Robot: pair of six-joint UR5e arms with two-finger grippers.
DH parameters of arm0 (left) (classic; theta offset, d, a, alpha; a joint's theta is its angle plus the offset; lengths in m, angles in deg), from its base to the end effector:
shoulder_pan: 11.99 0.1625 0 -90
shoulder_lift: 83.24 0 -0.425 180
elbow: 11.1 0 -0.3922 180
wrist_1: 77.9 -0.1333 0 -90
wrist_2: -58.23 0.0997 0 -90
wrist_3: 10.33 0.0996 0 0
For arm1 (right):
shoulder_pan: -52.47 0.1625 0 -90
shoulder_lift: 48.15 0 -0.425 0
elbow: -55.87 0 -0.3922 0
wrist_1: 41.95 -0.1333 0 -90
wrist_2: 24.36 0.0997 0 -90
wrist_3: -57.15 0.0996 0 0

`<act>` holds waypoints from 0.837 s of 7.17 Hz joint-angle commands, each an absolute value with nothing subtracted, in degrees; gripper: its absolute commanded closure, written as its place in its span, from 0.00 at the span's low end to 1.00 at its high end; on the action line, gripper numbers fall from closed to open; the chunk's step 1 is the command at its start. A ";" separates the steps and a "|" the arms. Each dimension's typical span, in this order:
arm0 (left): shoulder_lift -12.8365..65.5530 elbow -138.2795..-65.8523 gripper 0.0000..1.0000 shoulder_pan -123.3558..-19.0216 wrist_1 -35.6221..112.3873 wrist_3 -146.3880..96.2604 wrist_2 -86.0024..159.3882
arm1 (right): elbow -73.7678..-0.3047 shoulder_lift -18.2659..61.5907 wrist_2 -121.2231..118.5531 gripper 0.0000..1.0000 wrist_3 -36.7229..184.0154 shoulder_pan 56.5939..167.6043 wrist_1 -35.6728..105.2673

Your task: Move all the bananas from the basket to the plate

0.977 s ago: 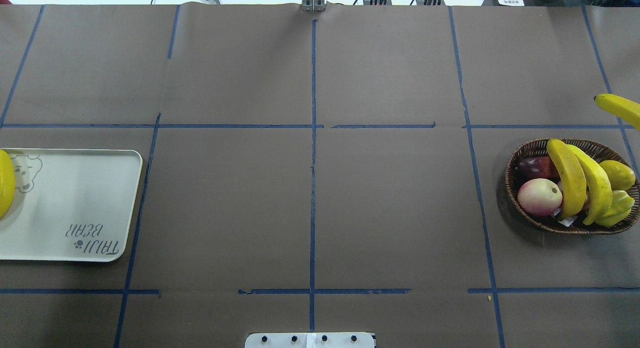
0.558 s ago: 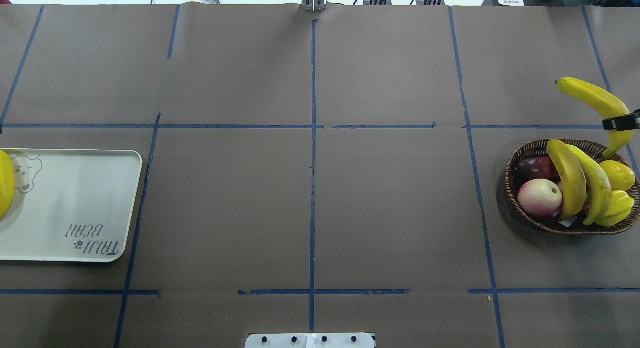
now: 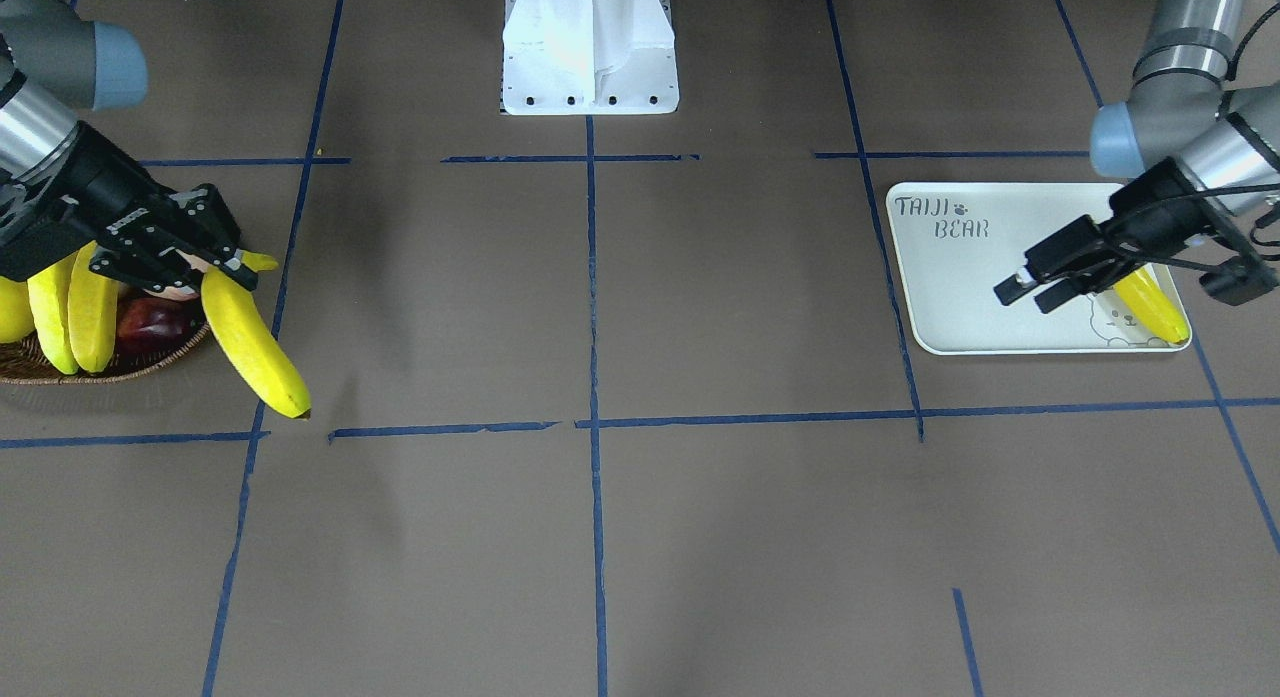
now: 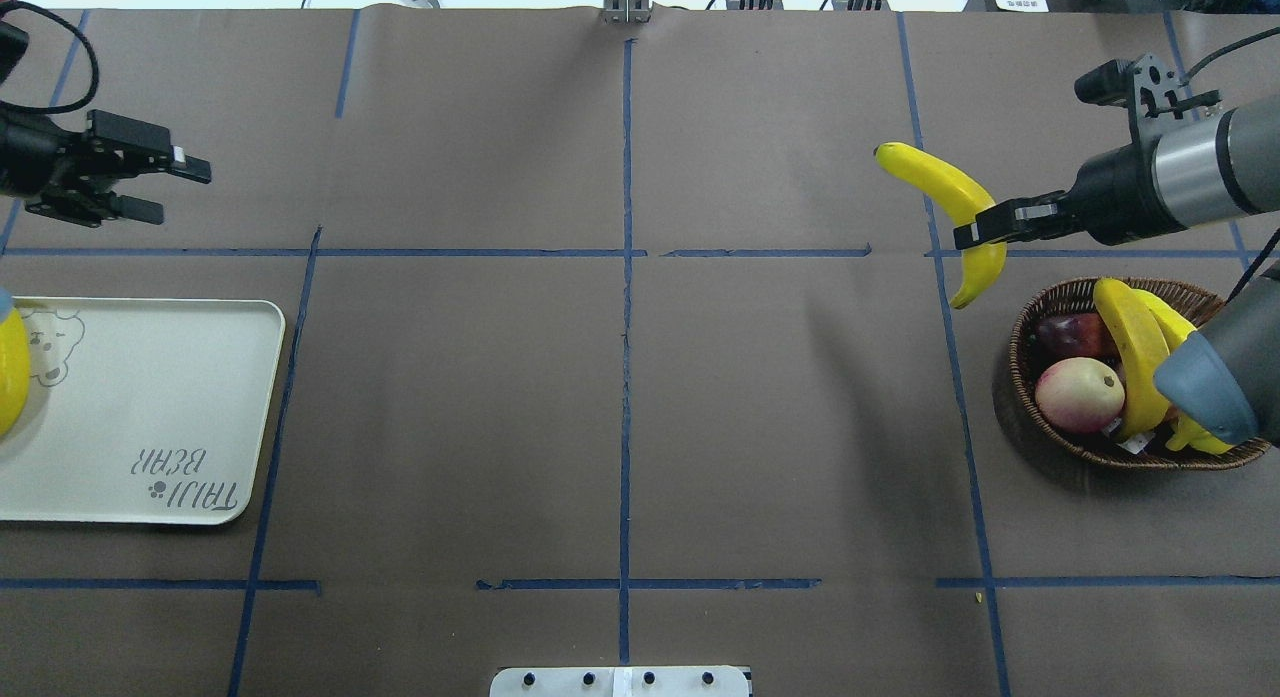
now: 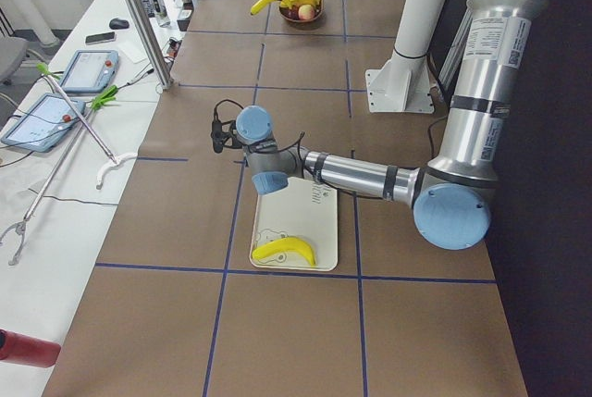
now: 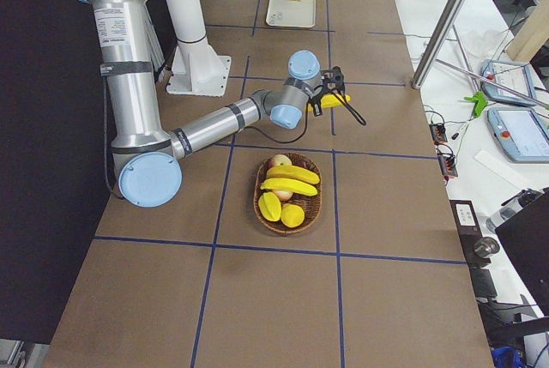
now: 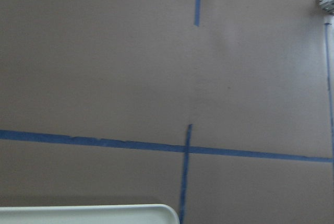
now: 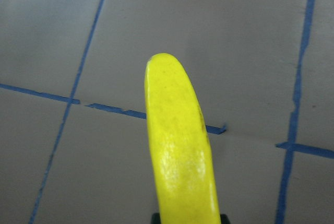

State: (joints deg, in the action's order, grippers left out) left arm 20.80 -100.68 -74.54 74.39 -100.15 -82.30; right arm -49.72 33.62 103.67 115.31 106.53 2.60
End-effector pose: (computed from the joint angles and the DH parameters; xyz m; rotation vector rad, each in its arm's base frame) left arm 0.2127 -0.5318 0.4012 0.0047 1.4228 -0.3166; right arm -0.2518 -0.4699 0.3593 0.3646 -1.2359 -0.0683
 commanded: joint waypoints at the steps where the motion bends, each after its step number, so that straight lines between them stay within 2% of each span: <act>1: 29.92 -101.27 0.01 -66.44 73.81 -121.60 -81.88 | -49.34 28.70 97.23 0.99 126.11 98.65 -4.68; 4: 35.67 -101.45 0.01 -58.00 72.58 -132.06 -69.70 | -48.20 20.44 84.31 0.99 132.18 87.74 -3.11; 6: 38.74 -101.27 0.01 -55.24 71.79 -137.56 -62.99 | -48.02 15.42 78.86 0.99 136.05 83.69 3.37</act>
State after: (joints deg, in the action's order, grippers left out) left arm 37.04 -101.40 -56.87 72.33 -133.97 -66.47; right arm -48.12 18.49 82.46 133.75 86.41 -0.25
